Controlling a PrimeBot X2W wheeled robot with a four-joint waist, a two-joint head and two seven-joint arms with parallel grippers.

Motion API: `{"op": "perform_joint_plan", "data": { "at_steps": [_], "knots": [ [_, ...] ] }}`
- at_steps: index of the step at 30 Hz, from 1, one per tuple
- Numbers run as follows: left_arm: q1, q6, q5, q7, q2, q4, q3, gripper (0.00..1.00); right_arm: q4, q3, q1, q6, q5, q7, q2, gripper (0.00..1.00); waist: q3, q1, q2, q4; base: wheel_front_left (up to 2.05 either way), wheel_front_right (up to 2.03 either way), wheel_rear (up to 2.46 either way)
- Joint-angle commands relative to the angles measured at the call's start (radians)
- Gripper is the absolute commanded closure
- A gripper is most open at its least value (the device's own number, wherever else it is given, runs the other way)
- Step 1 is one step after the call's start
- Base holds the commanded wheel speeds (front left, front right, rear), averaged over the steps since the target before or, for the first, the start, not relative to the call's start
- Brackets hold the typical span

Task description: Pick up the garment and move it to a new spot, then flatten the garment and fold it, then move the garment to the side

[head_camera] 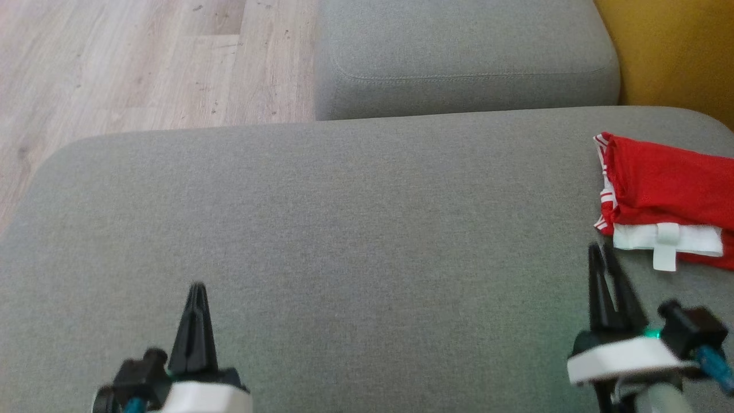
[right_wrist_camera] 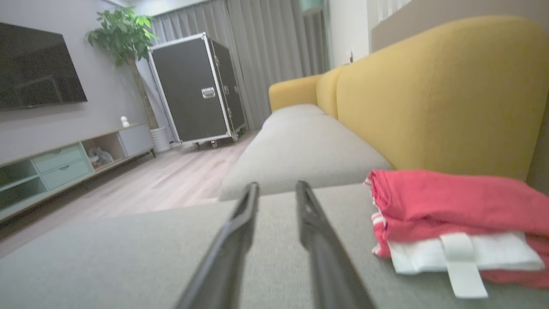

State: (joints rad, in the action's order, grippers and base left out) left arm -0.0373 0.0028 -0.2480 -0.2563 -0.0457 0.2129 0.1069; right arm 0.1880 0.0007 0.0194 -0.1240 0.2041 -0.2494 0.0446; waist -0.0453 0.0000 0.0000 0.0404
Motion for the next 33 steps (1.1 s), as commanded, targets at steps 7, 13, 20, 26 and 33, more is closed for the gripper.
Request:
{"op": "perform_joint_plan", "data": {
  "at_steps": [7,13,20,26,33],
  "knots": [
    [0.009,-0.007,-0.074,0.021,0.000,0.005,-0.013,1.00,0.003,-0.004,-0.006,0.000,0.078,0.018,0.001,1.00,0.003,0.0000,0.0000,-0.002,0.00,0.00,0.00],
    [0.015,-0.014,-0.140,0.038,0.000,0.006,-0.023,1.00,0.006,-0.008,-0.012,-0.001,0.147,0.035,0.003,1.00,0.005,0.0000,0.0000,-0.004,0.00,0.00,0.00],
    [0.023,-0.021,-0.216,0.059,-0.001,0.007,-0.035,1.00,0.009,-0.013,-0.019,-0.001,0.227,0.054,0.004,1.00,0.008,0.0000,0.0000,-0.006,0.00,0.00,0.00],
    [0.030,-0.028,-0.281,0.076,-0.001,0.008,-0.046,1.00,0.012,-0.018,-0.025,-0.001,0.295,0.070,0.005,1.00,0.010,0.0000,0.0000,-0.008,0.00,0.00,0.00],
    [0.039,-0.036,-0.368,0.100,-0.001,0.010,-0.060,1.00,0.016,-0.024,-0.033,-0.002,0.386,0.093,0.006,1.00,0.013,0.0000,0.0000,-0.011,0.00,0.00,0.00]
  ]
}}
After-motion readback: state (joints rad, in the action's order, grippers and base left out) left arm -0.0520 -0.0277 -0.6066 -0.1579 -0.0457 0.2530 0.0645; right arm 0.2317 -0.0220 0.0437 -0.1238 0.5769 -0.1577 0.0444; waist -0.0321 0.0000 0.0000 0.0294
